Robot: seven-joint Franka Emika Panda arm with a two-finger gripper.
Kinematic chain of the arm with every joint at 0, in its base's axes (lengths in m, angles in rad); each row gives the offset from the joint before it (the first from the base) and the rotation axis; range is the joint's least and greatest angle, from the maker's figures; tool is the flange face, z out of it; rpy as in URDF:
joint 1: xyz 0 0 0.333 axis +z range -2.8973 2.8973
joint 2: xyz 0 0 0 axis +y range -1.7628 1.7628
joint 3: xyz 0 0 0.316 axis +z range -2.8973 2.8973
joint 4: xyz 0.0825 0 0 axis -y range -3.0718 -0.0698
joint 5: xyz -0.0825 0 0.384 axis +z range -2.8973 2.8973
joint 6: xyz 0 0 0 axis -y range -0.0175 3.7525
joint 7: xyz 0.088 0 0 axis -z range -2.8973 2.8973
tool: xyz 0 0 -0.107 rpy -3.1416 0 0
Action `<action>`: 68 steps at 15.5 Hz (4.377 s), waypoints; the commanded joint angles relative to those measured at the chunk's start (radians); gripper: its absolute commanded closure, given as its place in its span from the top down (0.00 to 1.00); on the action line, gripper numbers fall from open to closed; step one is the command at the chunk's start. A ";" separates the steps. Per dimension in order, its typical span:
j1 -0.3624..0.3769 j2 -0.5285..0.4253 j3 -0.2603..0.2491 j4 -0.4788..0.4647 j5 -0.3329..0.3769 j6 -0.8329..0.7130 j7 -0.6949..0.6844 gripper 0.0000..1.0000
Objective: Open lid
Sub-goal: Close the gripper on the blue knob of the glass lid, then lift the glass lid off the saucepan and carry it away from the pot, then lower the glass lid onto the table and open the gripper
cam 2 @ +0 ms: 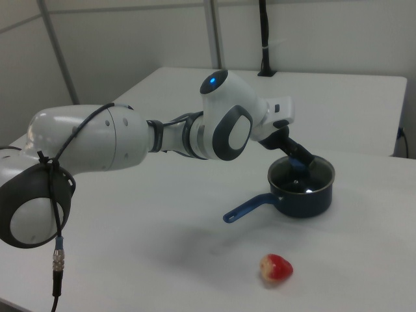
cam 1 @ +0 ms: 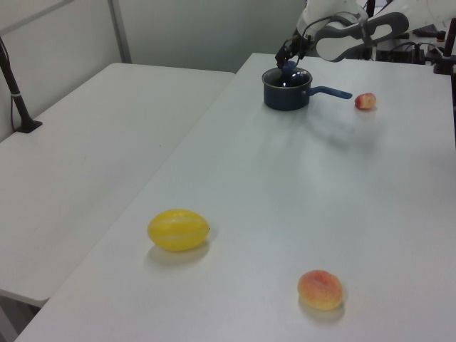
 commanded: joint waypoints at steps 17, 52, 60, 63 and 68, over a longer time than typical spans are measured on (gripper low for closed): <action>0.007 0.021 -0.007 0.018 -0.060 0.021 0.021 0.23; 0.074 -0.523 0.318 -0.479 -0.038 -0.363 -0.059 0.02; 0.079 -0.574 0.374 -0.663 -0.038 -0.366 -0.134 0.00; 0.079 -0.574 0.375 -0.706 -0.038 -0.361 -0.148 0.00; 0.093 -0.574 0.375 -0.764 -0.038 -0.349 -0.179 0.00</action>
